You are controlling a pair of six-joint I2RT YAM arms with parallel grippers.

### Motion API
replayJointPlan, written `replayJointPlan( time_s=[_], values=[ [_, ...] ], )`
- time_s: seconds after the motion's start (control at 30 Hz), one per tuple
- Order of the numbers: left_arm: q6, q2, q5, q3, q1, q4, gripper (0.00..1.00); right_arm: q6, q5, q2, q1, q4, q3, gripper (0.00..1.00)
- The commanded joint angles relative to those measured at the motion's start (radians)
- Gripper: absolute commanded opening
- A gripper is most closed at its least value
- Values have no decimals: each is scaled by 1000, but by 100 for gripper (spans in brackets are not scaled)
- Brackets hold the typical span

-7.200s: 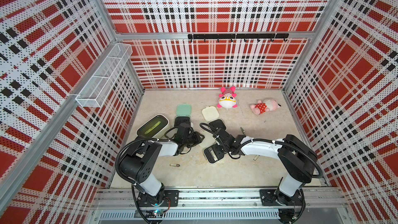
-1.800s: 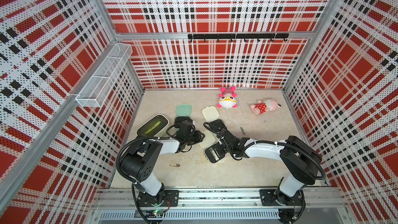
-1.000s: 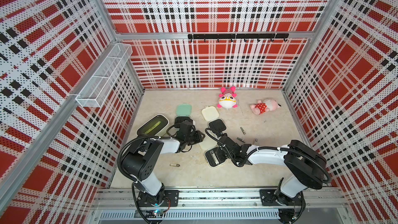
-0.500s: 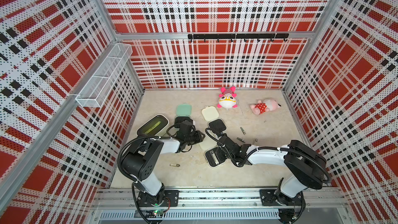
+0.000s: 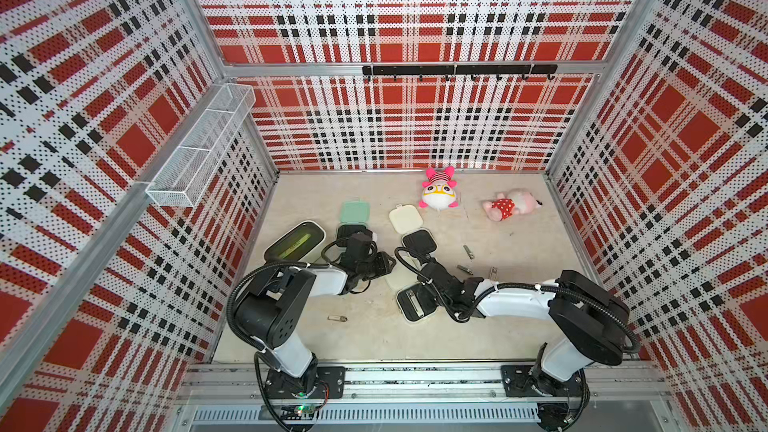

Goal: Organize nail clipper sets
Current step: Place the nail clipper in the storage box.

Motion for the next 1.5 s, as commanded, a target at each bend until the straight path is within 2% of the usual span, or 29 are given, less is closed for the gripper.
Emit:
replayJointPlan(
  time_s=[0.0, 0.2, 0.47, 0.73, 0.87, 1.2, 1.47],
  values=[
    [5, 6, 8, -11, 3, 3, 35, 11, 40, -20, 6, -35, 22, 26],
    [5, 7, 8, -11, 3, 2, 35, 16, 79, -39, 6, -57, 32, 28],
    [5, 7, 10, -9, 3, 2, 35, 29, 92, -65, 0, -59, 45, 38],
    [5, 6, 9, -11, 3, 2, 35, 46, -46, -75, -58, -20, 14, 44],
    [5, 6, 9, -11, 4, 3, 35, 62, -64, -74, -75, -14, 0, 45],
    [6, 6, 9, -11, 4, 1, 34, 77, -60, -51, -87, -10, -8, 46],
    [5, 6, 11, -11, 4, 1, 34, 89, -49, -51, -101, -3, -16, 43]
  ],
)
